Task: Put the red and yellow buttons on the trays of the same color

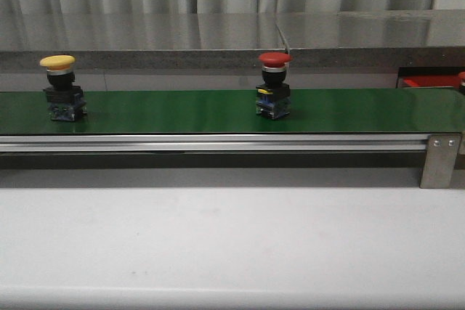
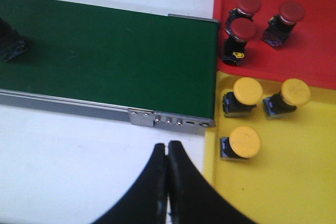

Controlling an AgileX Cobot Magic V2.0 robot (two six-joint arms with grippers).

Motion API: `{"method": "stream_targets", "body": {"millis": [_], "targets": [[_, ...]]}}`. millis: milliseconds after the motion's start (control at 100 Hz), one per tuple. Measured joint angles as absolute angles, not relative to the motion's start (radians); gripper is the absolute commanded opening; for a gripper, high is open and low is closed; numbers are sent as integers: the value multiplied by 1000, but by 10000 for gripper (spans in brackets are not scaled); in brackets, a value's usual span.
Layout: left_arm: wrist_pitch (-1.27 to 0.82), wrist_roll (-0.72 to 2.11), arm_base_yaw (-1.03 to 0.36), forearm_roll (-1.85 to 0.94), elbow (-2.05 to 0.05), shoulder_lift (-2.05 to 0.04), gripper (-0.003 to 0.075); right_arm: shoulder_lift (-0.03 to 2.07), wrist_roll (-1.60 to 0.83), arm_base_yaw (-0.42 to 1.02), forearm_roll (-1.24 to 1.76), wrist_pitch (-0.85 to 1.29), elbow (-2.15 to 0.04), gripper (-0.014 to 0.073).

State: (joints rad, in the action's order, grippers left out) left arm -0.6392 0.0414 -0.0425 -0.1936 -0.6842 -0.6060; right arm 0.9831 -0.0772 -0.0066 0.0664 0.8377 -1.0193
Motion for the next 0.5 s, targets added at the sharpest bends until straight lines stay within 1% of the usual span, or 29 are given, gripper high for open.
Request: {"method": "stream_targets", "body": {"millis": [50, 120, 170, 220, 240, 290, 360, 410, 430, 500], "targets": [[-639, 41, -43, -194, -684, -606, -20, 1033, -77, 14, 66, 851, -1060, -57], [-640, 41, -43, -194, -684, -606, -20, 1106, -79, 45, 66, 870, -1118, 30], [-640, 41, -43, -194, -684, -606, -20, 1166, -79, 66, 66, 882, -1158, 120], [-641, 41, -43, -194, -684, -606, -20, 1216, -79, 88, 66, 893, -1197, 244], [-641, 41, -43, -194, -684, -606, -20, 1238, -79, 97, 66, 899, -1213, 278], [-641, 41, -43, -194, -684, -606, -20, 1284, -79, 119, 66, 904, -1247, 409], [-641, 41, -43, -194, -684, -606, -20, 1345, -79, 148, 66, 909, -1291, 543], [-641, 41, -43, -194, -684, -606, -20, 1384, -79, 167, 66, 913, -1320, 607], [-641, 41, -43, -194, -684, -606, -20, 1400, -77, 172, 66, 913, -1332, 618], [-641, 41, -43, -194, -684, -606, -20, 1450, -62, 192, 66, 925, -1372, 598]]}}
